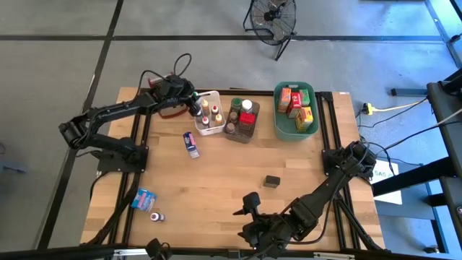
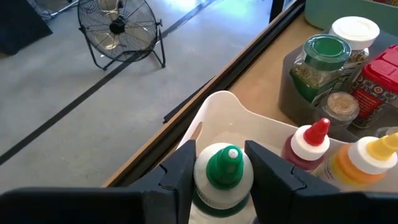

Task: Pick & Place Kitchen Items
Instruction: Put the green food coloring into the white bin

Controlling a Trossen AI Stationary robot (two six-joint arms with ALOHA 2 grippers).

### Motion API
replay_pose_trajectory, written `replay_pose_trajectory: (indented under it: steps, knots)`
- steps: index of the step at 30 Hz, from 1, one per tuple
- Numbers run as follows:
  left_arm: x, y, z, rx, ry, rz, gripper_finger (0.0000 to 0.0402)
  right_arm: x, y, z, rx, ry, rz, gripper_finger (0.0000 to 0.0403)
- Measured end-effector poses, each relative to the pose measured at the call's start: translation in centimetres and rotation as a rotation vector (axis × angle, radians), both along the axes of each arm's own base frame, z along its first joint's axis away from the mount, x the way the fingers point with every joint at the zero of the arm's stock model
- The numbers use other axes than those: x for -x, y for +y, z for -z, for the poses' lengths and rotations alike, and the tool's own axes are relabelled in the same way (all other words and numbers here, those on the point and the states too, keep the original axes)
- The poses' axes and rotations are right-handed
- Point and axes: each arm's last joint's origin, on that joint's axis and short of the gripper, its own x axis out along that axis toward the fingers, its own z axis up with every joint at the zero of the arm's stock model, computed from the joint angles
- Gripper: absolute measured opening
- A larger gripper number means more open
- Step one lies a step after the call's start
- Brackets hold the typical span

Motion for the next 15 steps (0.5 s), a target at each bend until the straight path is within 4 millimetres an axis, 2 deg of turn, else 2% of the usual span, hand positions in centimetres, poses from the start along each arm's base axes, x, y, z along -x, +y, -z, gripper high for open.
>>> replay_pose_trajectory:
  steps: [15]
  knots:
    - [-0.01, 0.00, -0.01, 0.007, -0.009, -0.007, 0.0116, 0.02, 0.07, 0.02, -0.012, 0.012, -0.019, 0.0321]
